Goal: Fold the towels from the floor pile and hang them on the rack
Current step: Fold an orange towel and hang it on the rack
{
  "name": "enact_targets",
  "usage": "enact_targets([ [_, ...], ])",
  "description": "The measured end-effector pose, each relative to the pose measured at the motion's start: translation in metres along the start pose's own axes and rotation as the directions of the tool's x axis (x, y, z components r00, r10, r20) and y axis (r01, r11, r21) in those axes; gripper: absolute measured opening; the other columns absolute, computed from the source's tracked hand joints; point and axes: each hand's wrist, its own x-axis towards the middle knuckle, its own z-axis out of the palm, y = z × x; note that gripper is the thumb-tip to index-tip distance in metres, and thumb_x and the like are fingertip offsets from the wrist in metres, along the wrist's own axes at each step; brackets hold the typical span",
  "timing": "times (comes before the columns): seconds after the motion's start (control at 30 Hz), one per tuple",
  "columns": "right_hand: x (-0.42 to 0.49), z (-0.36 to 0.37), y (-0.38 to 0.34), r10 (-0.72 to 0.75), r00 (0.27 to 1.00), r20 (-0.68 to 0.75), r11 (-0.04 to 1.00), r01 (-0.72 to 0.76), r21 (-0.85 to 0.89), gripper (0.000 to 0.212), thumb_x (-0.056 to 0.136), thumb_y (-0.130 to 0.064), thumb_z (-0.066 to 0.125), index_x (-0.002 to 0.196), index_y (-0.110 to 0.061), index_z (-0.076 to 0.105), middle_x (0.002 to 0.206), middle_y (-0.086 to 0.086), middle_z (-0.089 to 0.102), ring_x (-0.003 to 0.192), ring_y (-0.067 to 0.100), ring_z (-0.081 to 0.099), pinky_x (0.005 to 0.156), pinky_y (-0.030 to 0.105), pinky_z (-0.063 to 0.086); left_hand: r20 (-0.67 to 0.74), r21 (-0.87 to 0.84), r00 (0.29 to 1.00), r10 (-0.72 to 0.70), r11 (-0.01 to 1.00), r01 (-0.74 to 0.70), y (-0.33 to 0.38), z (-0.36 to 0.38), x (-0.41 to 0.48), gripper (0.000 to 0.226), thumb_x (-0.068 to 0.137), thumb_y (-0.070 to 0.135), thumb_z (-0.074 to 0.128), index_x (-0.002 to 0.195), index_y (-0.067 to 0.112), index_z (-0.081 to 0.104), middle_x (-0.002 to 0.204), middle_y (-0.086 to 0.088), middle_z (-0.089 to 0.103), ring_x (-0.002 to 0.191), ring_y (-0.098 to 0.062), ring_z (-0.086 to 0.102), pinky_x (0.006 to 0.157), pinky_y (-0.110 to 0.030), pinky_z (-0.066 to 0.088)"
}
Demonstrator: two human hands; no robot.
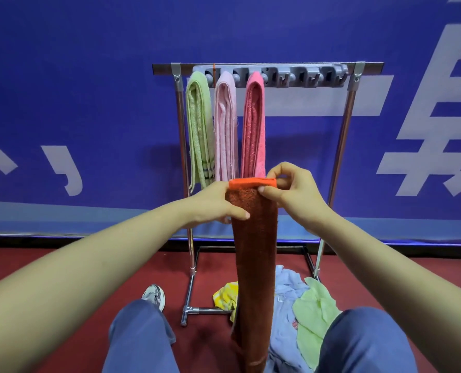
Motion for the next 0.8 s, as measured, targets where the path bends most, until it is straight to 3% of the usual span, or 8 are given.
enact_targets([
  [0.1, 0.006, 0.003, -0.012, -0.045, 0.999, -0.024, 0.996, 0.047, 0.071, 0.02, 0.08, -0.004, 0.075, 0.082, -0.015, 0.059, 0.067, 0.01, 0.065, 0.062, 0.015, 0.053, 0.061, 0.029, 0.046, -0.001, -0.071, 0.999, -0.043, 0.997, 0.043, -0.012, 0.013, -0.003, 0.033, 0.081, -0.005, 0.077, 0.11, 0.008, 0.066, 0.084, 0.002, 0.069, 0.079, -0.011, 0.068, 0.069, -0.027, 0.058],
  [0.23, 0.013, 0.002, -0.02, -0.062, 0.995, -0.08, 0.988, 0.072, 0.135, 0.018, 0.081, -0.007, 0.076, 0.086, -0.015, 0.061, 0.073, 0.018, 0.068, 0.065, 0.016, 0.056, 0.06, 0.027, 0.044, 0.001, -0.103, 0.999, -0.051, 0.993, 0.05, -0.023, 0.028, -0.005, 0.028, 0.084, -0.003, 0.075, 0.106, 0.01, 0.065, 0.083, 0.006, 0.073, 0.075, -0.005, 0.07, 0.063, -0.023, 0.056],
  [0.37, 0.006, 0.003, -0.015, 0.075, 0.993, -0.086, 0.976, -0.056, 0.209, 0.015, 0.088, -0.015, 0.074, 0.099, -0.009, 0.066, 0.075, 0.002, 0.069, 0.061, 0.005, 0.061, 0.058, 0.02, 0.048, -0.003, -0.191, 0.997, -0.072, 0.979, 0.071, -0.017, 0.03, -0.002, 0.03, 0.087, 0.0, 0.073, 0.114, 0.01, 0.063, 0.097, -0.006, 0.075, 0.087, -0.018, 0.074, 0.071, -0.032, 0.06],
  [0.47, -0.004, 0.004, 0.001, 0.279, 0.959, 0.048, 0.934, -0.282, 0.22, 0.019, 0.092, -0.034, 0.068, 0.093, -0.015, 0.07, 0.072, -0.008, 0.069, 0.059, 0.004, 0.063, 0.059, 0.023, 0.048, -0.038, -0.291, 0.994, -0.101, 0.953, 0.085, -0.006, 0.023, 0.0, 0.021, 0.09, 0.006, 0.07, 0.11, 0.012, 0.069, 0.098, -0.005, 0.076, 0.083, -0.018, 0.073, 0.071, -0.03, 0.06],
  [0.57, -0.019, 0.009, 0.027, 0.408, 0.875, 0.26, 0.867, -0.461, 0.191, 0.033, 0.089, -0.041, 0.068, 0.098, -0.01, 0.074, 0.093, 0.004, 0.077, 0.083, 0.018, 0.072, 0.081, 0.037, 0.053, -0.1, -0.423, 0.99, -0.097, 0.905, 0.046, 0.003, 0.015, 0.006, 0.016, 0.092, 0.008, 0.067, 0.108, 0.01, 0.069, 0.093, -0.005, 0.075, 0.076, -0.014, 0.072, 0.066, -0.027, 0.059],
  [0.7, -0.036, 0.027, 0.049, 0.405, 0.831, 0.38, 0.823, -0.513, 0.245, 0.013, 0.087, -0.009, 0.07, 0.098, -0.004, 0.073, 0.098, 0.013, 0.075, 0.089, 0.027, 0.07, 0.088, 0.039, 0.055, -0.216, -0.523, 0.968, -0.126, 0.852, -0.005, 0.0, 0.006, 0.013, 0.013, 0.093, 0.009, 0.065, 0.105, 0.009, 0.07, 0.083, -0.002, 0.073, 0.069, -0.012, 0.069, 0.063, -0.024, 0.057],
  [0.8, -0.039, 0.039, 0.058, 0.41, 0.809, 0.421, 0.767, -0.556, 0.321, 0.015, 0.087, 0.001, 0.064, 0.101, 0.001, 0.07, 0.098, 0.016, 0.073, 0.089, 0.028, 0.069, 0.089, 0.039, 0.056, -0.262, -0.622, 0.948, -0.18, 0.783, -0.024, -0.014, 0.008, 0.017, 0.028, 0.095, 0.014, 0.065, 0.122, 0.006, 0.064, 0.095, -0.008, 0.072, 0.082, -0.019, 0.068, 0.076, -0.029, 0.058],
])
